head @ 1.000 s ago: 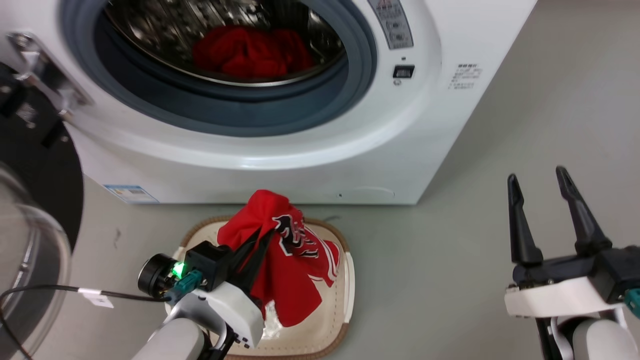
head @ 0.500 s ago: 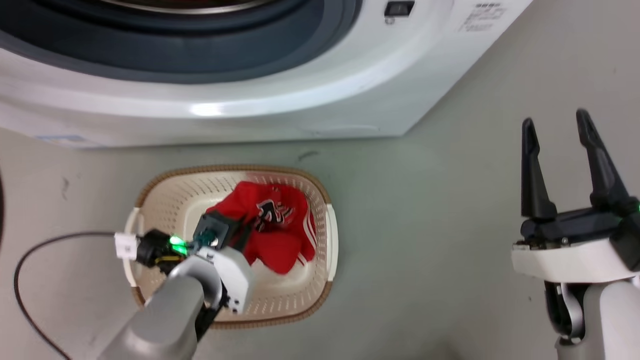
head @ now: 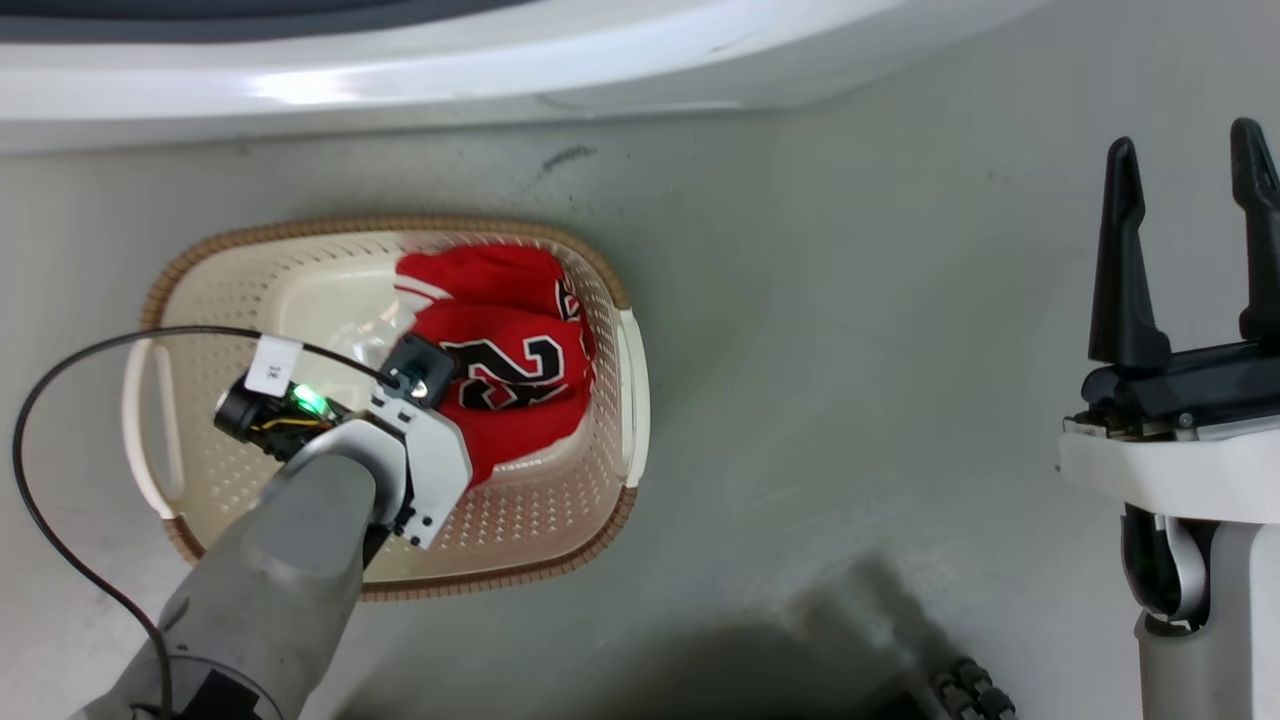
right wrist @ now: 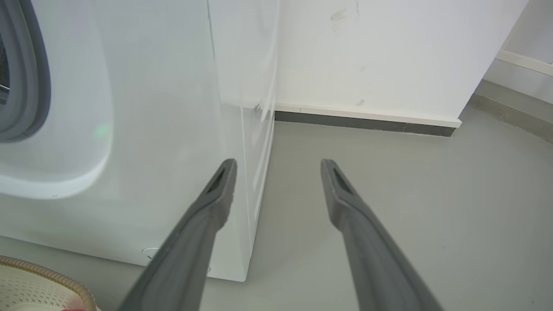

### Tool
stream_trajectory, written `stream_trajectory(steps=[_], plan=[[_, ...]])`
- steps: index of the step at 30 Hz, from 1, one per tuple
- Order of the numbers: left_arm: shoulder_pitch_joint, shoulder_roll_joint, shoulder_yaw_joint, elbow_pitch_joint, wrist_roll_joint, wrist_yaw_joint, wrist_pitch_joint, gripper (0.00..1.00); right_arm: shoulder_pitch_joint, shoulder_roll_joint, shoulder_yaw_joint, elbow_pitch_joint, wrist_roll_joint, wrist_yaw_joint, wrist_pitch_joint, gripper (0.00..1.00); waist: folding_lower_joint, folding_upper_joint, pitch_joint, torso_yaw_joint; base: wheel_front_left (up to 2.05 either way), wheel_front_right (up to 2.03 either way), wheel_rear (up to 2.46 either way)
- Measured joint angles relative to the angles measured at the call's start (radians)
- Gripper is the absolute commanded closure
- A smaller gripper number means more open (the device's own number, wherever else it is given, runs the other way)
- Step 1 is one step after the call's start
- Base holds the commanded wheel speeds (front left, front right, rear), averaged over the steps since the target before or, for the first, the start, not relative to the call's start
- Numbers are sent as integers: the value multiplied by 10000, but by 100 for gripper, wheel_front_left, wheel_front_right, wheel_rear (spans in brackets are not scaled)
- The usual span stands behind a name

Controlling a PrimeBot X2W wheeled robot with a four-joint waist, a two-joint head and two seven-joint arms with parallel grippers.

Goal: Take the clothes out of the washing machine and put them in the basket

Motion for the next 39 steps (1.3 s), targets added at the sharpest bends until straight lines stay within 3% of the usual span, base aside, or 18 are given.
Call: stream_trajectory(steps=[8, 9, 10, 25, 39], plan=[[-284, -151, -61, 500, -217, -35, 127, 100, -186, 2, -81, -25, 25, 0, 2, 0, 0, 0, 657, -115, 0, 0, 0], [-282, -205, -71, 518, -263, -36, 144, 60, -207, 2, -65, -21, 25, 0, 2, 0, -1, 0, 626, -107, 0, 0, 0], [-273, -249, -79, 537, -326, -50, 173, 0, -229, 2, -50, -10, 25, 0, 2, 0, -1, 0, 582, -98, 0, 0, 0], [1047, -907, 349, 268, -1289, -73, -738, 0, 559, 4, 226, 334, -186, 0, 2, 0, -3, 0, -1443, 333, 0, 0, 0], [3491, -272, 2556, -4040, -1066, 953, -771, 0, 1299, 6, 372, 543, -180, 0, 2, 0, -4, 0, -3458, 806, 0, 0, 0]])
